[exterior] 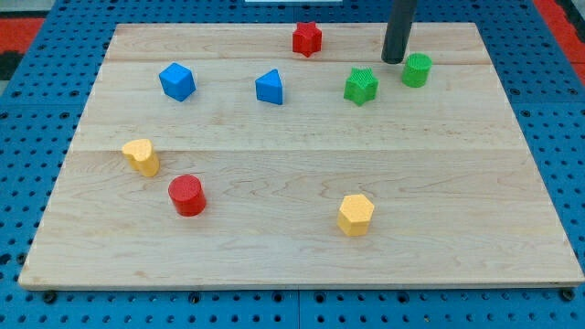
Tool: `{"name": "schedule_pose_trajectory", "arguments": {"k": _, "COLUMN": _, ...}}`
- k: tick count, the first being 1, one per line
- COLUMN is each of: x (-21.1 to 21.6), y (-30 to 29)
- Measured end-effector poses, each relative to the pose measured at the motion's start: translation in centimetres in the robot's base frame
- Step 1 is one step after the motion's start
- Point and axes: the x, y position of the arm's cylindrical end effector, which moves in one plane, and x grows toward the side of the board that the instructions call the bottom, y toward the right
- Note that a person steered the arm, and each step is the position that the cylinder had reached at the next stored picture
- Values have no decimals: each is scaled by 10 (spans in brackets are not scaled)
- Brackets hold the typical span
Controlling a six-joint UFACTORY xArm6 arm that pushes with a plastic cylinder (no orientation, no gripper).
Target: Push the green circle towards bottom
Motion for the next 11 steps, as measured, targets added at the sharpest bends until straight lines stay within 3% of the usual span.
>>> {"name": "schedule_pose_trajectory", "arguments": {"k": 2, "x": -1, "y": 24}}
{"name": "schedule_pose_trajectory", "arguments": {"k": 7, "x": 46, "y": 8}}
{"name": "schedule_pose_trajectory", "arguments": {"k": 9, "x": 34, "y": -73}}
{"name": "schedule_pose_trajectory", "arguments": {"k": 10, "x": 36, "y": -70}}
{"name": "schedule_pose_trajectory", "arguments": {"k": 11, "x": -10, "y": -70}}
